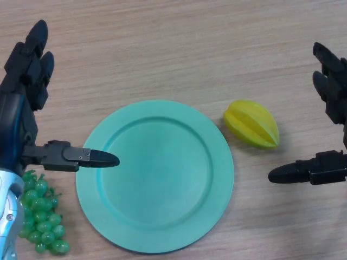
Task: Pick up the yellow starfruit and place it on the plate
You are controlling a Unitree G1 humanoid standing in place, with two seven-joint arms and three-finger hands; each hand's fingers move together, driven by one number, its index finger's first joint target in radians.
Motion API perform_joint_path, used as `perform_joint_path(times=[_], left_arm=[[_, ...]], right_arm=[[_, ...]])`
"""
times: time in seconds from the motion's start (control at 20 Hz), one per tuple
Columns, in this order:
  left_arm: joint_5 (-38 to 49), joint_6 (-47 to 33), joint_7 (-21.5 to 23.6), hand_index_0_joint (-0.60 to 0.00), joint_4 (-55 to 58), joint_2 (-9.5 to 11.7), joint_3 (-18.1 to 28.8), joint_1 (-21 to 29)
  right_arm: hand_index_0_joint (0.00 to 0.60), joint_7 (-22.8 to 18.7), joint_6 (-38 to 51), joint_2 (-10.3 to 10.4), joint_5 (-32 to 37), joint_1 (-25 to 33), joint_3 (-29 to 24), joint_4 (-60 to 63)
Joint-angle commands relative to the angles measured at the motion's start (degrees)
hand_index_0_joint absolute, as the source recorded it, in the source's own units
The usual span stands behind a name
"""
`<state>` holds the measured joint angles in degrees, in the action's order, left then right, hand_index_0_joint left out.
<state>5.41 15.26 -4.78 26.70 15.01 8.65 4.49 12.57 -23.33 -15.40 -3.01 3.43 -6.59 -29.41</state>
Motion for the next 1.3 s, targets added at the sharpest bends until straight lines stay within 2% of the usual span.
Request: perform_joint_path(times=[0.05, 0.25, 0.45, 0.65, 1.0, 1.3], left_arm=[[0.1, -6.6, 2.4, 0.000, 2.6, 1.5, 1.2, 2.4], [-0.8, -6.0, 2.6, 0.000, 2.6, 1.3, 0.4, 2.7], [-0.1, -5.5, 2.3, 0.000, 3.4, 0.8, 0.2, 1.7], [0.1, -2.9, 1.8, 0.000, 5.0, 0.3, -0.6, 0.4], [0.2, 0.5, 1.5, 0.000, 7.4, -0.7, -1.9, -1.1], [1.3, -1.6, 1.7, 0.000, 7.1, -0.2, 1.1, -2.5]], right_arm=[[0.000, -1.9, 9.2, -1.9, -0.1, 1.8, -3.9, -2.9], [0.000, -2.1, 8.6, -2.2, -0.2, 2.7, -3.4, -1.7], [0.000, -2.3, 11.7, -2.1, -2.3, 3.1, -2.4, 1.1], [0.000, -2.8, 14.2, -2.3, -3.3, 6.3, -0.8, 7.8], [0.000, -3.3, 23.0, -2.1, -6.4, 13.0, 2.8, 26.2], [0.000, -6.2, 34.7, -1.8, -11.5, 18.6, 4.3, 44.0]])
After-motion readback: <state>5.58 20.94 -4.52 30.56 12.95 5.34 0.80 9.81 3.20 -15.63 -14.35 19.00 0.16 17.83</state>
